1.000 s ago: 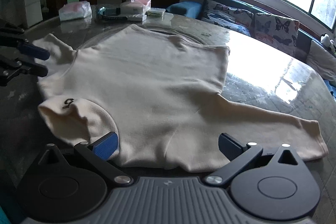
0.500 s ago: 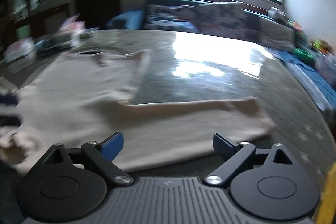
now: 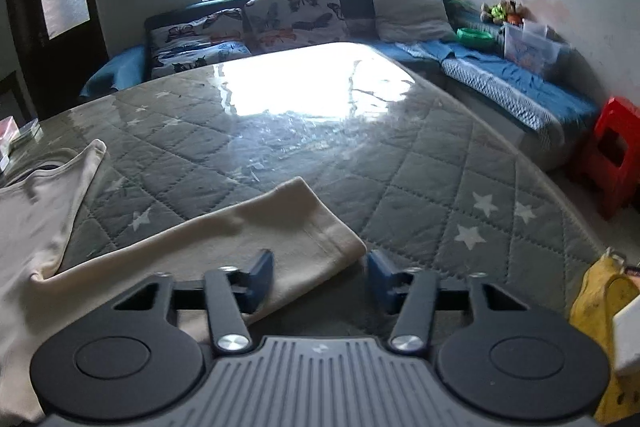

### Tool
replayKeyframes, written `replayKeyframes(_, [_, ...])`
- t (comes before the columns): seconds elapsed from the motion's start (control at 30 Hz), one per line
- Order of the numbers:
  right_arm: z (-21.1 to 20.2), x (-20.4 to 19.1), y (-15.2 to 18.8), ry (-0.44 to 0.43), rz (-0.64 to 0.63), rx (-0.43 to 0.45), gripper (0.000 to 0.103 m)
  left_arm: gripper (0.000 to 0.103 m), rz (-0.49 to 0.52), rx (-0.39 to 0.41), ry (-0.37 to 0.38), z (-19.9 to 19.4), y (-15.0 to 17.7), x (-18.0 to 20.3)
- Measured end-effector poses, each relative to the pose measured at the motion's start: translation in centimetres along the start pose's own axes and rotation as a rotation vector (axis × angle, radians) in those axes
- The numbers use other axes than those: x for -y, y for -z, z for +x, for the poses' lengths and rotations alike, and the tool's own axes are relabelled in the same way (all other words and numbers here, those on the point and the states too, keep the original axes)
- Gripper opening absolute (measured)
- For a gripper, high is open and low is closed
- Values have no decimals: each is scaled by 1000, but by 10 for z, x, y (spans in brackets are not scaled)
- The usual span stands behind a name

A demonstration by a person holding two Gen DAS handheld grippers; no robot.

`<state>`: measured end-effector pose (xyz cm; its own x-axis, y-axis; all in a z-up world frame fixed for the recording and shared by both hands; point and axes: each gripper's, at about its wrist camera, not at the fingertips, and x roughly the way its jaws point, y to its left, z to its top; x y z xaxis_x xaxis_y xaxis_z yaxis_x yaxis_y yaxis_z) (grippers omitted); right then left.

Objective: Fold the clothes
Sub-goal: 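Grasp the side edge of the cream sweatshirt with the right gripper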

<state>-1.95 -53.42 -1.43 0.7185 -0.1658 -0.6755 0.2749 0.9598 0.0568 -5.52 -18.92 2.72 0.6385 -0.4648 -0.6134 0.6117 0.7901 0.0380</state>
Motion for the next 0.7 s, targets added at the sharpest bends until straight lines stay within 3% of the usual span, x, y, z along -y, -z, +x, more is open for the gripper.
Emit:
replayKeyframes(0.07, [1, 1, 0, 0, 7, 5, 47, 55, 1, -1, -1, 0, -1, 0])
replayKeyframes(0.2, [1, 1, 1, 6, 11, 18, 34, 56, -2, 6, -3, 1, -4, 1])
replayKeyframes(0.33, [0, 2, 0, 6, 17, 30, 9, 57, -5, -3, -7, 5, -6, 3])
replayKeyframes(0.7, [-41, -4, -14, -69, 16, 148, 8, 57, 21, -5, 31, 15, -9, 19])
